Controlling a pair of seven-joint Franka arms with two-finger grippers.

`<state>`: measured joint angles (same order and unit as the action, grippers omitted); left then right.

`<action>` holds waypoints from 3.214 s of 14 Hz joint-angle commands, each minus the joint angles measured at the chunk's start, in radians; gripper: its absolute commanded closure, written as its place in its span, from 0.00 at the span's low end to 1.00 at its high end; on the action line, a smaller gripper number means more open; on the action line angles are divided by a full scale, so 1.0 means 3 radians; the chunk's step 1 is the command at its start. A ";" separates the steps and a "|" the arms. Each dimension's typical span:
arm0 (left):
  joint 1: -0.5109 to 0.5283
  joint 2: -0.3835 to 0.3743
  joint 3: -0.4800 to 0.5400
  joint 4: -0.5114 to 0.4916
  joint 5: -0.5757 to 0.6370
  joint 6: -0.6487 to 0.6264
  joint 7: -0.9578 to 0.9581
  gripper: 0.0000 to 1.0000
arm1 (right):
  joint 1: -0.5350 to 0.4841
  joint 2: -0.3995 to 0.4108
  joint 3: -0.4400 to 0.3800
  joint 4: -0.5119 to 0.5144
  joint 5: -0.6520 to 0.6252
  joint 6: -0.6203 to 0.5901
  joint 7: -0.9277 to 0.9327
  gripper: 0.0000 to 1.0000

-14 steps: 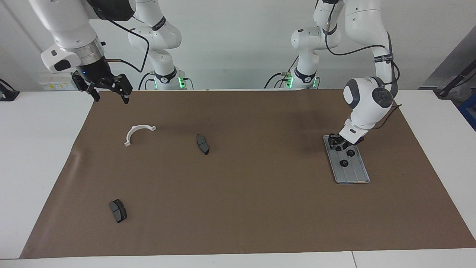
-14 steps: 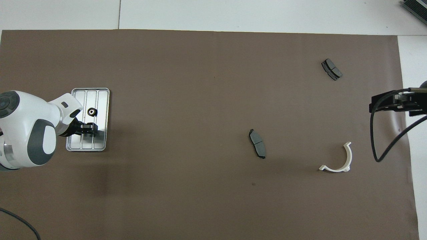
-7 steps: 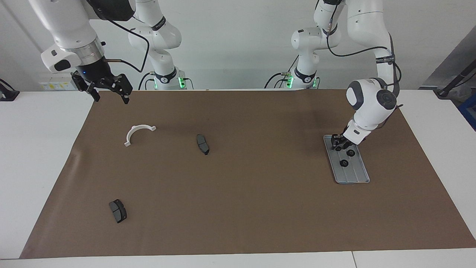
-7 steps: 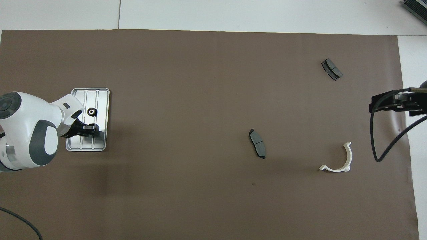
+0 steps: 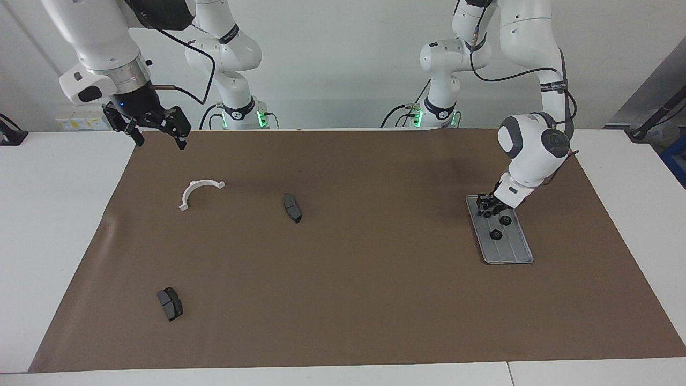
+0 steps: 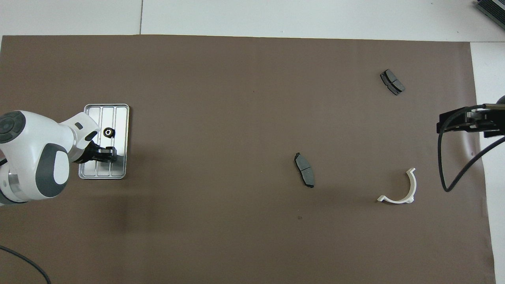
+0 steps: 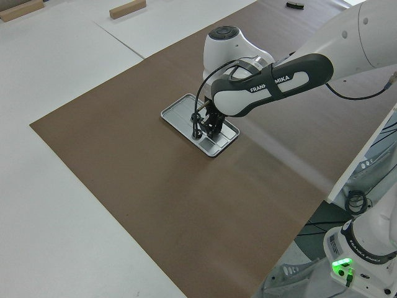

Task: Place bearing gear from tray to pile
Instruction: 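Reach the left gripper into the silver tray and grasp a black bearing, then carry the bearing with the left gripper to mid-table and release it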

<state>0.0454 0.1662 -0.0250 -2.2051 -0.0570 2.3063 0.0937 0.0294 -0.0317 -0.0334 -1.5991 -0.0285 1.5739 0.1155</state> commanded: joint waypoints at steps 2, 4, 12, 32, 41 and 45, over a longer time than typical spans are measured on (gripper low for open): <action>-0.0023 -0.0012 0.0001 -0.0110 -0.0055 0.0105 -0.0016 0.63 | -0.0042 -0.0084 0.0030 -0.0105 -0.0012 0.0071 -0.0001 0.00; -0.0023 -0.0012 0.0001 -0.0100 -0.0061 0.0110 -0.0016 0.67 | -0.0042 -0.0084 0.0030 -0.0105 -0.0012 0.0071 -0.0001 0.00; -0.0029 -0.0007 0.0001 -0.0079 -0.0076 0.0110 -0.0016 0.79 | -0.0042 -0.0084 0.0030 -0.0105 -0.0012 0.0071 -0.0001 0.00; -0.1597 0.0151 -0.0014 0.0575 -0.0291 0.0115 -0.1830 0.74 | -0.0047 -0.0094 0.0024 -0.0146 -0.0012 0.0077 -0.0001 0.00; -0.2181 0.0489 -0.0004 0.0805 -0.0280 0.0402 -0.2220 0.74 | -0.0052 -0.0099 0.0024 -0.0156 0.0024 0.0077 -0.0001 0.00; -0.2253 0.0504 0.0001 0.0810 -0.0255 0.0406 -0.2225 0.61 | -0.0052 -0.0109 0.0024 -0.0182 0.0029 0.0082 -0.0032 0.00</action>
<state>-0.6108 0.3067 -0.0450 -1.9790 -0.1282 2.4255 -0.5656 0.0280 -0.0318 -0.0347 -1.6111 -0.0282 1.5739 0.1154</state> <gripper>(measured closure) 0.692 0.000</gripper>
